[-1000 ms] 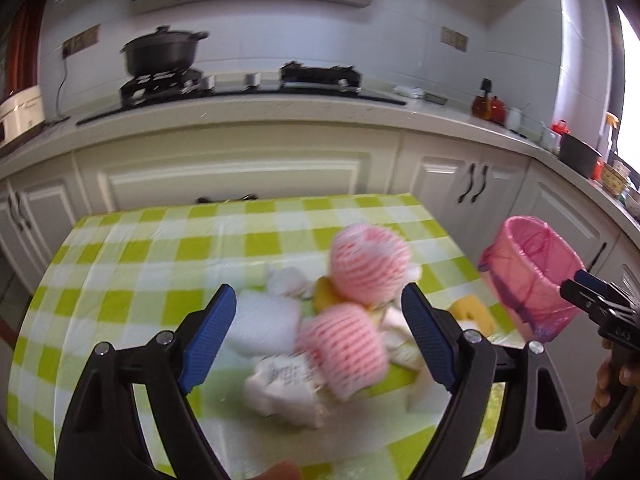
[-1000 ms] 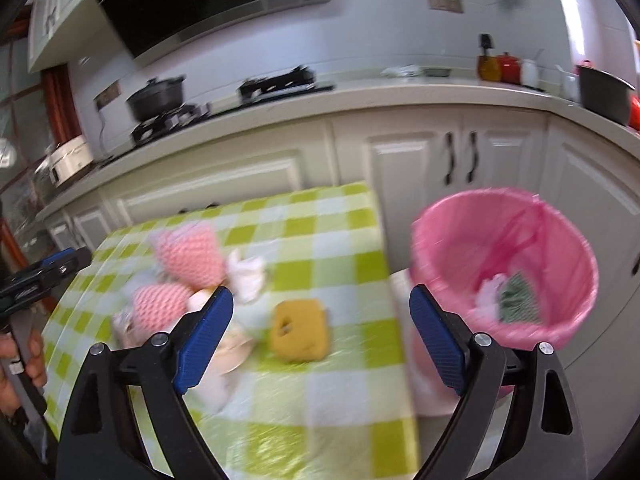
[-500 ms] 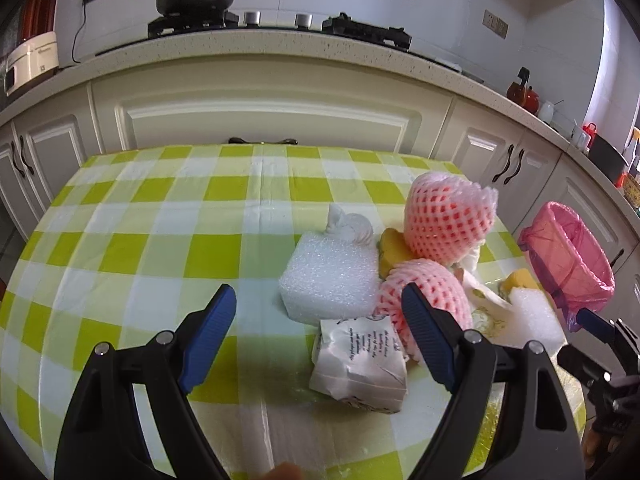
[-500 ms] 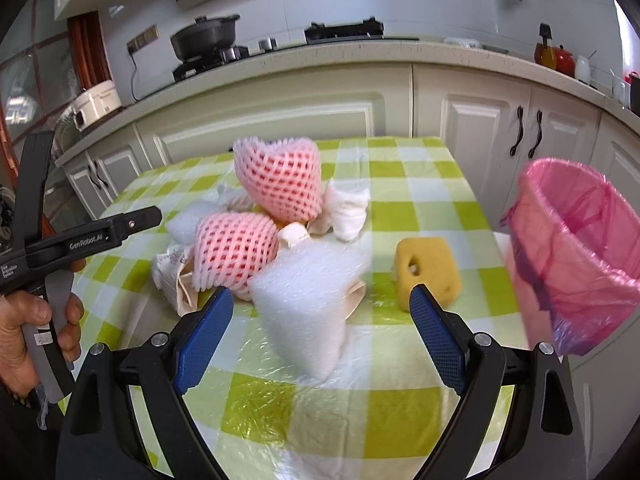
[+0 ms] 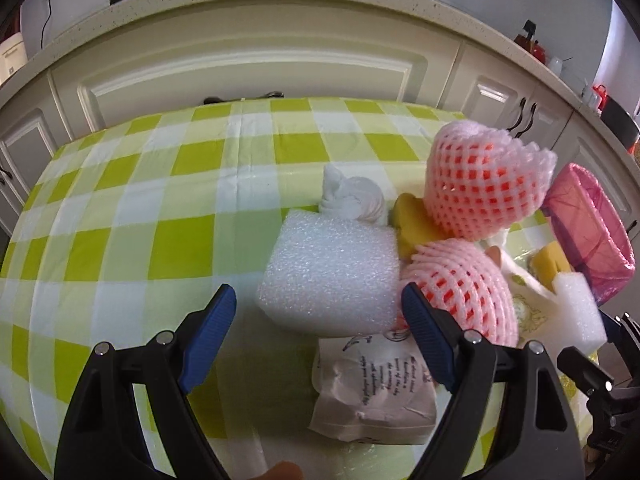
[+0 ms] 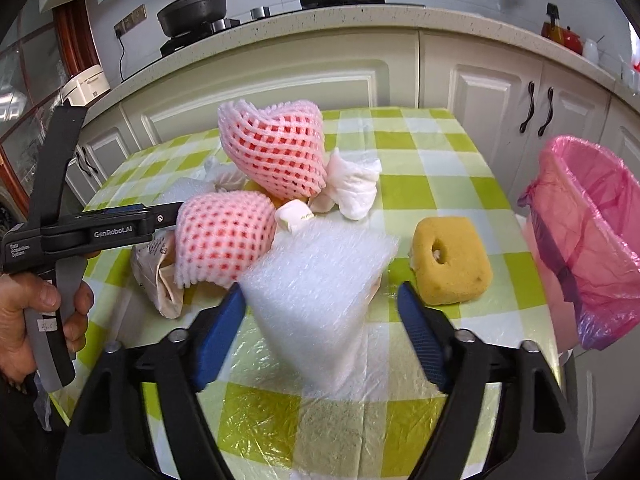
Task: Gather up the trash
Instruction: 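Return to the table and grasp white foam blocks with both tools, then carry the foam blocks over the pink bin and release both, then move both tools back toward the remaining trash on the table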
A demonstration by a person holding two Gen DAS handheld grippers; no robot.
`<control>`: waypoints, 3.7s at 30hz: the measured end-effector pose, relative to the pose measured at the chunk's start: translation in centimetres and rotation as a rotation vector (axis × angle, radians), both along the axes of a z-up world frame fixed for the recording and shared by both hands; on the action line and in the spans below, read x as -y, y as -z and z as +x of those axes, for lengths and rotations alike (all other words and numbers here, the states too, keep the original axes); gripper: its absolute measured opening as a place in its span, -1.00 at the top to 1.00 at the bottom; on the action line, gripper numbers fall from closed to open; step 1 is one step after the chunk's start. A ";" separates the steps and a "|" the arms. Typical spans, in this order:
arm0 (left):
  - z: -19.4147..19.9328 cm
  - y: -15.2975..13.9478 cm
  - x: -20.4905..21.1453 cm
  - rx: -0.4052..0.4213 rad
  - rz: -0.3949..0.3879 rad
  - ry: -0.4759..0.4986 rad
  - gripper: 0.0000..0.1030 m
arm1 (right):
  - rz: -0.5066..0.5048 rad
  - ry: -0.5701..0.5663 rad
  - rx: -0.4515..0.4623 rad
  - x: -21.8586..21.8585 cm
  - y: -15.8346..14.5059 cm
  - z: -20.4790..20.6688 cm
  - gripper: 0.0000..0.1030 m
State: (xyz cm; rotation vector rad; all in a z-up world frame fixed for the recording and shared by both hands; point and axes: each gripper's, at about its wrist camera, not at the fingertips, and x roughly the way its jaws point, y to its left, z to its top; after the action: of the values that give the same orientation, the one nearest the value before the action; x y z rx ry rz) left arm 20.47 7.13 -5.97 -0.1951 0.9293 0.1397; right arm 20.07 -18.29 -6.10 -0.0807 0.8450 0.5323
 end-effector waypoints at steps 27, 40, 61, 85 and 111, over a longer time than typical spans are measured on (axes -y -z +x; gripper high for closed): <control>-4.4 -7.6 -0.1 0.161 0.052 -0.101 -0.29 | 0.104 -0.010 0.060 5.6 -5.7 0.7 -0.09; -1.4 -13.0 6.5 0.261 0.075 0.006 -0.29 | 0.131 0.051 0.137 11.1 -10.2 6.2 -0.09; 10.7 -14.6 29.8 0.300 0.040 0.369 -0.31 | 0.100 0.198 0.156 25.1 -10.8 14.9 -0.09; 16.9 -10.0 35.9 0.208 -0.038 0.476 -0.79 | 0.102 0.302 0.125 32.4 -8.7 18.3 -0.46; 1.4 -11.3 17.0 0.303 0.024 0.182 -0.79 | 0.098 0.169 0.203 21.3 -9.2 7.1 -0.65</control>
State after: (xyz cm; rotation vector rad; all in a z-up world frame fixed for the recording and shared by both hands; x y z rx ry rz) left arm 21.85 -9.86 5.35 -0.1045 0.6392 -0.0465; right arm 27.17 -39.63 3.06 0.0264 0.6204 0.3977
